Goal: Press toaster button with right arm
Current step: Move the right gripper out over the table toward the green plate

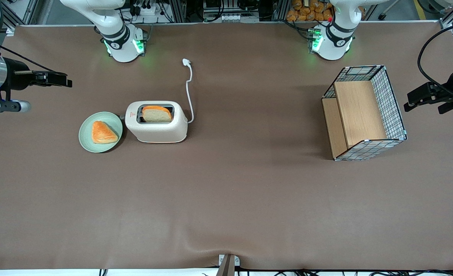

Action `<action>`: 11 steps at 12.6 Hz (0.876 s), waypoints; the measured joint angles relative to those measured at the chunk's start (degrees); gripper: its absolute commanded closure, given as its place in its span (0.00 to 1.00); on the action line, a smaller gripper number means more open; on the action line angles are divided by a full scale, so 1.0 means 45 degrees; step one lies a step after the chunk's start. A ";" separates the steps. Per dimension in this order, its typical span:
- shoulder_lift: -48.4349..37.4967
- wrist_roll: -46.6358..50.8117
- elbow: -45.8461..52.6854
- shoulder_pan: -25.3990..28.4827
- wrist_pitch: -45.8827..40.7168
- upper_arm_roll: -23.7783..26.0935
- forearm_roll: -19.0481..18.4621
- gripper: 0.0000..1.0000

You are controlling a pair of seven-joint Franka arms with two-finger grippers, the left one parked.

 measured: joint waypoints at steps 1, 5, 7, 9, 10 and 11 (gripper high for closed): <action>-0.0008 0.0000 0.0000 -0.0004 -0.0004 0.0000 0.0012 0.00; -0.0050 0.0000 0.0000 -0.0131 -0.0127 0.0000 0.0023 0.00; -0.0060 -0.0010 0.0000 -0.0365 -0.0203 -0.0004 0.0031 0.00; -0.0062 -0.0013 0.0010 -0.0433 -0.0205 0.0004 0.0067 0.00; -0.0070 -0.0013 0.0027 -0.0432 -0.0205 0.0023 0.0094 0.00; -0.0085 -0.0013 0.0032 -0.0432 -0.0205 0.0028 0.0102 0.00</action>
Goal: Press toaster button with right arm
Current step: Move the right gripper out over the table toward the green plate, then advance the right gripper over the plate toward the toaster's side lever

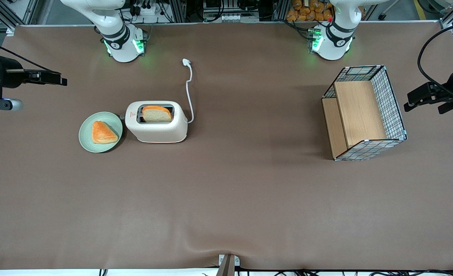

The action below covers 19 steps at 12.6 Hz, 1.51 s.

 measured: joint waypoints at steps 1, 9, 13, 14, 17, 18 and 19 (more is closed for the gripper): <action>-0.0011 0.0000 0.0000 0.0000 -0.0007 -0.0001 0.0000 0.00; 0.0052 -0.0375 -0.1043 -0.1396 -0.0297 -0.0039 0.1922 0.57; 0.0232 -0.2150 -0.3048 -0.2725 0.0499 -0.0057 0.3640 0.89; 0.0255 -0.2349 -0.3405 -0.2791 0.0771 -0.0057 0.3810 0.92; 0.0283 -0.2862 -0.4324 -0.2772 0.1729 0.0041 0.4180 1.00; 0.0348 -0.3215 -0.4587 -0.2731 0.2056 0.0085 0.4349 1.00; 0.0513 -0.3611 -0.4768 -0.2665 0.2333 0.0123 0.4472 1.00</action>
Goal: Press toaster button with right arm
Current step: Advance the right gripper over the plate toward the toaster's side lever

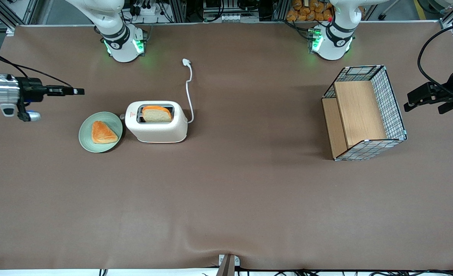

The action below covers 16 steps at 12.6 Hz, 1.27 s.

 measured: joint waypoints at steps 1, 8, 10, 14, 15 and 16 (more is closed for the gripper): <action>0.0257 -0.0290 -0.0091 0.0047 0.0256 0.0031 0.0107 1.00; 0.1269 -0.1317 -0.0104 0.0460 0.1342 0.0065 0.0629 1.00; 0.1610 -0.2007 -0.0117 0.0632 0.1592 0.0067 0.0860 1.00; 0.2407 -0.3028 -0.0123 0.0678 0.1943 0.0064 0.1118 1.00; 0.2518 -0.3108 -0.0123 0.0711 0.2016 0.0065 0.1144 1.00; 0.2603 -0.3163 -0.0122 0.0783 0.2088 0.0067 0.1224 1.00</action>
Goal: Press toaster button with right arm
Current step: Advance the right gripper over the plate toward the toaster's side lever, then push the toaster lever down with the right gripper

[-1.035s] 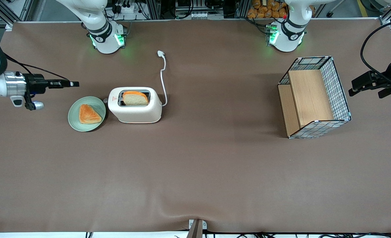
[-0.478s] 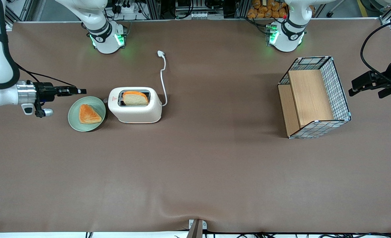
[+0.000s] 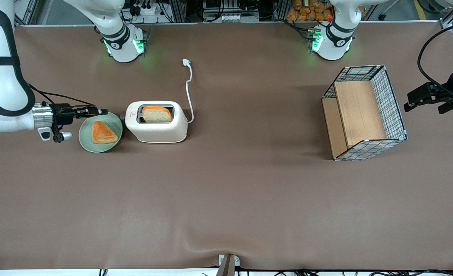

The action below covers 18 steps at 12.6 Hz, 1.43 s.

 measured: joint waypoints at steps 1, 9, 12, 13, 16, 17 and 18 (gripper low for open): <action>0.0076 -0.0074 0.0000 0.0104 0.0045 0.0002 0.0130 1.00; 0.0795 -0.1510 -0.0006 0.0264 0.0331 -0.0009 0.0839 1.00; 0.1066 -0.1791 -0.0248 0.0265 0.0478 -0.0008 0.1231 1.00; 0.1107 -0.1868 -0.0343 0.0268 0.0610 -0.0008 0.1345 1.00; 0.1120 -0.1957 -0.0590 0.0345 0.0885 -0.0001 0.1439 1.00; 0.1120 -0.1960 -0.0619 0.0361 0.0933 -0.0002 0.1491 1.00; 0.1120 -0.1960 -0.0640 0.0369 0.0971 -0.0002 0.1525 1.00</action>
